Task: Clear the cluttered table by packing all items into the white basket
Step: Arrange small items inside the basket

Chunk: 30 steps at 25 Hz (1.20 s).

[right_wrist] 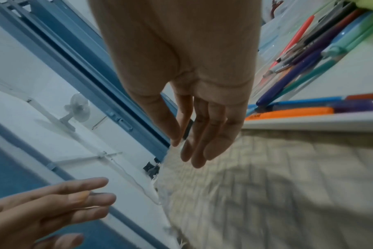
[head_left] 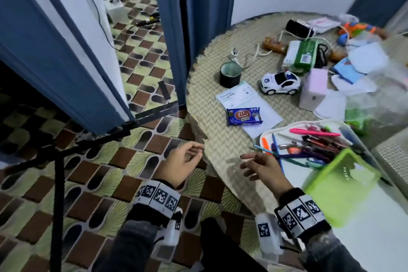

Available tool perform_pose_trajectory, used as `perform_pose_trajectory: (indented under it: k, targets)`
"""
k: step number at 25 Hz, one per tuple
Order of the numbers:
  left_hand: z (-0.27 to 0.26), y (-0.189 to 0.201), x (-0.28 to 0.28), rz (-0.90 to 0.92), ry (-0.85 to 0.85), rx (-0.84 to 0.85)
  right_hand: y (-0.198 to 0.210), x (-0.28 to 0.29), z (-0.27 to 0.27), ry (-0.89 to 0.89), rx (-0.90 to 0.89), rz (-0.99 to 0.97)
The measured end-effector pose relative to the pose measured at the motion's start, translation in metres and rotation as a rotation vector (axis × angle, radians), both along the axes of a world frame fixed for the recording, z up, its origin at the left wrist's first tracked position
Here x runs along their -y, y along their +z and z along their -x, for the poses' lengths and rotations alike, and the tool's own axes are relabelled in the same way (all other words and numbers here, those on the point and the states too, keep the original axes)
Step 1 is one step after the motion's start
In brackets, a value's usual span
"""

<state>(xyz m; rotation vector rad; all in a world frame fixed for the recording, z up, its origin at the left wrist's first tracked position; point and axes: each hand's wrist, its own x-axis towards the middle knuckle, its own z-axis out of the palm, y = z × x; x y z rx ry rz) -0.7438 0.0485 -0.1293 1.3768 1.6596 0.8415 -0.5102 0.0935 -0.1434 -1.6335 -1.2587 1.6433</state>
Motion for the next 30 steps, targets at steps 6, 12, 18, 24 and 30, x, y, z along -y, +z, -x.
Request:
perform_pose_trajectory:
  k: [6,12,18,24,30]
  targets:
    - [-0.031,0.005,-0.091,-0.041,-0.138,0.027,0.015,-0.059,-0.021,-0.141,-0.022,-0.054]
    - [-0.054,-0.021,-0.165,-0.08,-0.199,-0.025,0.03,-0.101,-0.031,-0.209,-0.019,-0.081]
    - [-0.057,-0.056,-0.226,0.016,-0.343,-0.214,0.019,-0.122,-0.036,-0.269,0.035,-0.053]
    - [-0.06,-0.073,-0.245,0.021,-0.496,-0.305,0.005,-0.134,-0.033,-0.332,0.043,-0.024]
    - [-0.067,-0.074,-0.248,0.143,-0.482,-0.189,-0.005,-0.132,-0.035,-0.429,0.027,-0.017]
